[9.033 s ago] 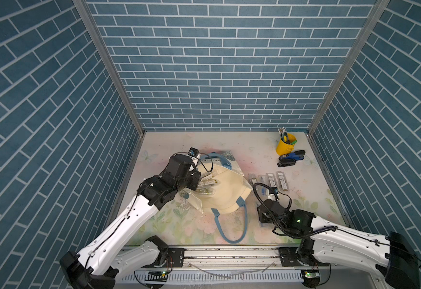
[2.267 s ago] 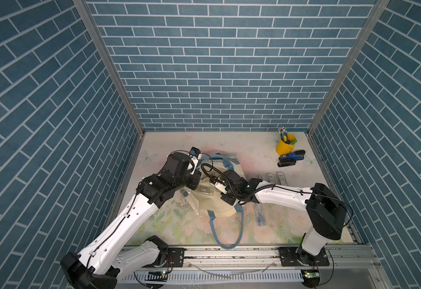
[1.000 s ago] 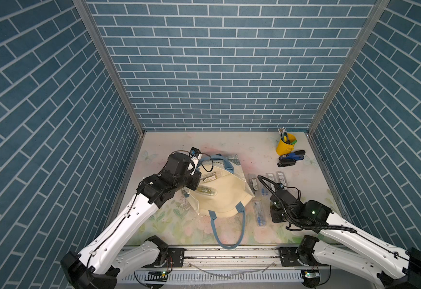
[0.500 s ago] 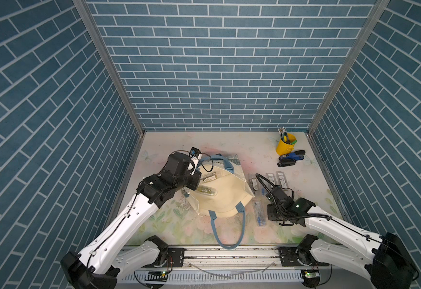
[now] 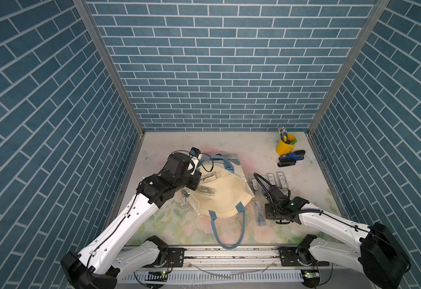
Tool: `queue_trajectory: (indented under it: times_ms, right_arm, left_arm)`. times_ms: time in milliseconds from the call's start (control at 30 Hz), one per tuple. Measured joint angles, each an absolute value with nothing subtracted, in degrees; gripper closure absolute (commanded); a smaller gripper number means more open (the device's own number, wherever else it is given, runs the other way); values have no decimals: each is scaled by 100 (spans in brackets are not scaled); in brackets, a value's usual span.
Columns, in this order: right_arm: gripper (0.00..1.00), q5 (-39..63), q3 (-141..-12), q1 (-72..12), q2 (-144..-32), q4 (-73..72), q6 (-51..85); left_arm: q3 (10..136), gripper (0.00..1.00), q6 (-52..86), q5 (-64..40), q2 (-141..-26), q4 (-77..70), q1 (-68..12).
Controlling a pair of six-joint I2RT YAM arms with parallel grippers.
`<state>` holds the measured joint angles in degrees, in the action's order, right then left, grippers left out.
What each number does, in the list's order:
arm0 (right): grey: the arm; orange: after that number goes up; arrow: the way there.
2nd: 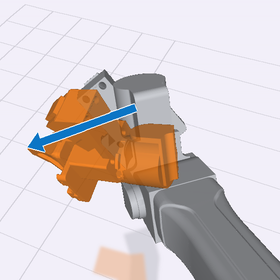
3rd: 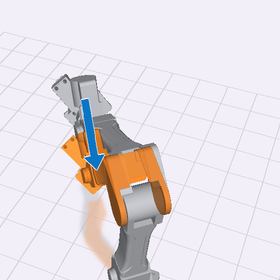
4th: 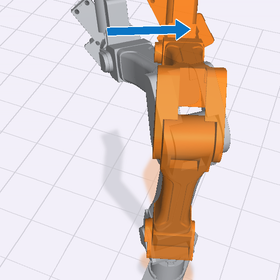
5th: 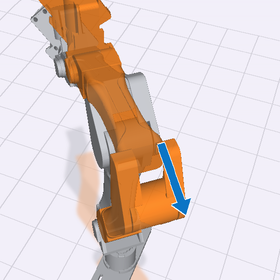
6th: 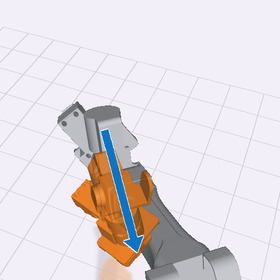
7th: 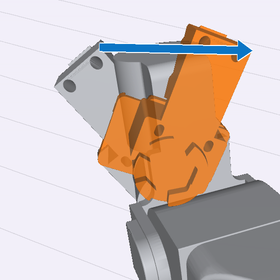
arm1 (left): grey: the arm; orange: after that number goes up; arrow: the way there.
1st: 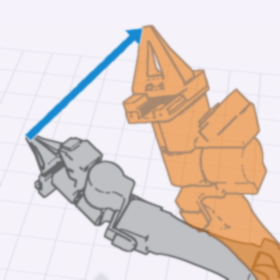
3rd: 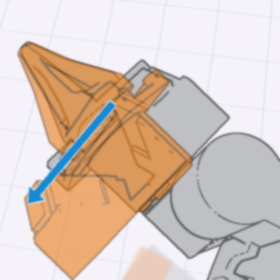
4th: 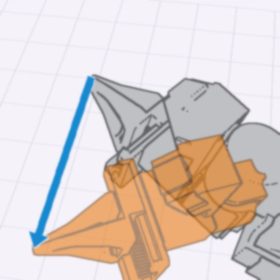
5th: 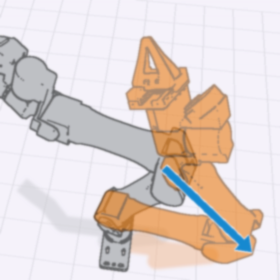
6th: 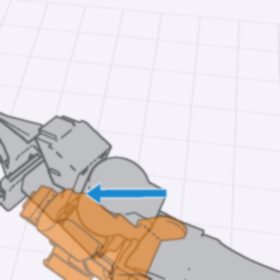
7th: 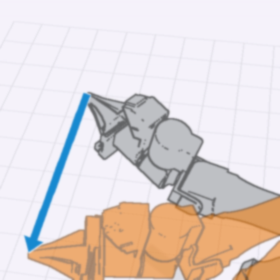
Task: Take out the compass set from the canvas bag
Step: Place the compass set at the center of the board.
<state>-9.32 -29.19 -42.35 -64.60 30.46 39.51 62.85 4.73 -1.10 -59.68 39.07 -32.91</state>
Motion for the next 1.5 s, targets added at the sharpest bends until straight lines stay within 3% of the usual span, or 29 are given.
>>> queue_trajectory:
  times_ms: [700, 1067, 1233, 1500]
  right_arm:
    - [56, -1223, -2932, -4182, -6219, 3465, 3896]
    - [39, -1356, -2952, -4121, -6396, 3476, 3951]
    - [40, -1352, -2952, -4117, -6650, 3369, 3964]
    - [51, -1341, -2952, -4112, -6713, 3242, 3933]
  left_arm:
    - [6285, 100, 475, -117, -5968, 3874, -3291]
    - [6248, 100, 475, -119, -5955, 3861, -3291]
    - [6230, 100, 475, -117, -5929, 3852, -3291]
    - [6200, 100, 475, -117, -5913, 3828, -3291]
